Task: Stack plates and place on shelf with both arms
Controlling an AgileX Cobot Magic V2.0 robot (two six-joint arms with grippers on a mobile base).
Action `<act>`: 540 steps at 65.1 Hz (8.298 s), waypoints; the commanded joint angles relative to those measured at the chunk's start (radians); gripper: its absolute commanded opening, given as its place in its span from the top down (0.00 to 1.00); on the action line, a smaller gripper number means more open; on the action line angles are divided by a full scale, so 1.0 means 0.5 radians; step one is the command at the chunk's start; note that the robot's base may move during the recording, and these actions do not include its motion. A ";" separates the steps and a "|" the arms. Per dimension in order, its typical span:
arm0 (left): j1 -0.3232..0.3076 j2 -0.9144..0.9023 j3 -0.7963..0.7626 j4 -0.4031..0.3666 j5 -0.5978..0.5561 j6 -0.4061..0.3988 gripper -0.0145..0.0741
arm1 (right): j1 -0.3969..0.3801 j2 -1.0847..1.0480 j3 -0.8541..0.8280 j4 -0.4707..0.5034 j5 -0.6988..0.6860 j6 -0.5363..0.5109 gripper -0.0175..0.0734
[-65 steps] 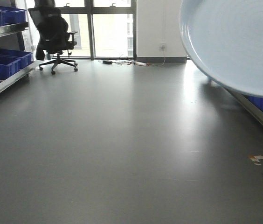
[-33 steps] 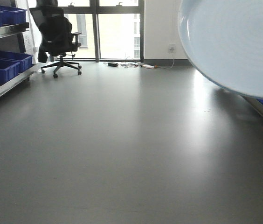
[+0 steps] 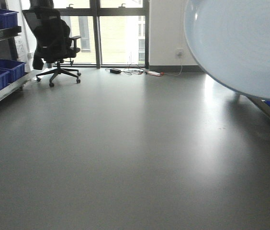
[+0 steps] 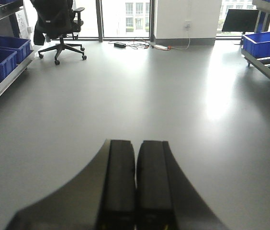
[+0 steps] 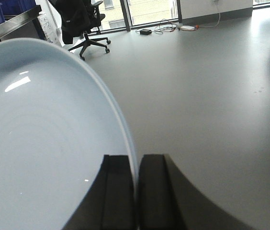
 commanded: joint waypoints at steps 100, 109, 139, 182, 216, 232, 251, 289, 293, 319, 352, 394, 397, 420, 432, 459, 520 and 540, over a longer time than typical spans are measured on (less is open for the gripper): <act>0.003 0.009 -0.059 -0.001 -0.170 -0.011 0.74 | -0.015 0.002 -0.066 -0.005 -0.192 -0.006 0.75; 0.003 0.009 -0.059 -0.001 -0.170 -0.011 0.74 | -0.015 0.002 -0.066 -0.005 -0.192 -0.006 0.75; 0.003 0.009 -0.059 -0.001 -0.170 -0.011 0.74 | -0.015 0.002 -0.066 -0.005 -0.192 -0.006 0.75; 0.003 0.009 -0.059 -0.001 -0.170 -0.011 0.74 | -0.015 0.002 -0.066 -0.005 -0.192 -0.006 0.75; 0.003 0.009 -0.059 -0.001 -0.170 -0.011 0.74 | -0.015 0.002 -0.066 -0.005 -0.192 -0.006 0.75; 0.003 0.009 -0.059 -0.001 -0.170 -0.011 0.74 | -0.015 0.002 -0.066 -0.005 -0.192 -0.006 0.75; 0.003 0.009 -0.059 -0.001 -0.170 -0.011 0.74 | -0.015 0.002 -0.066 -0.005 -0.192 -0.006 0.75; 0.003 0.009 -0.059 -0.001 -0.170 -0.011 0.74 | -0.015 0.002 -0.066 -0.005 -0.194 -0.006 0.75; 0.003 0.009 -0.059 -0.001 -0.170 -0.011 0.74 | -0.015 0.002 -0.066 -0.005 -0.198 -0.006 0.75; 0.003 0.009 -0.059 -0.001 -0.170 -0.011 0.74 | -0.015 0.191 -0.277 -0.026 -0.267 -0.012 0.75; 0.003 0.009 -0.059 -0.001 -0.170 -0.011 0.74 | -0.015 1.402 -1.238 -0.131 -0.403 -0.031 0.75; 0.003 0.009 -0.059 -0.001 -0.170 -0.011 0.74 | -0.015 1.776 -1.430 -0.130 -0.260 -0.031 0.37; 0.003 0.009 -0.059 -0.001 -0.170 -0.011 0.74 | -0.015 1.764 -1.430 -0.130 -0.212 -0.031 0.38; 0.003 0.009 -0.059 -0.001 -0.170 -0.011 0.74 | -0.015 1.480 -1.426 -0.159 -0.051 -0.046 0.39; 0.003 0.009 -0.059 -0.001 -0.170 -0.011 0.74 | -0.015 1.299 -1.423 -0.185 0.250 -0.051 0.67; 0.003 0.009 -0.059 -0.001 -0.170 -0.011 0.74 | -0.015 0.465 -0.882 -0.189 0.305 -0.079 0.75; 0.003 0.009 -0.059 -0.001 -0.170 -0.011 0.74 | -0.020 -0.674 -0.561 -0.298 1.131 -0.079 0.75; 0.003 0.009 -0.059 -0.001 -0.170 -0.011 0.74 | -0.200 -1.118 -0.043 -0.300 0.817 -0.079 0.75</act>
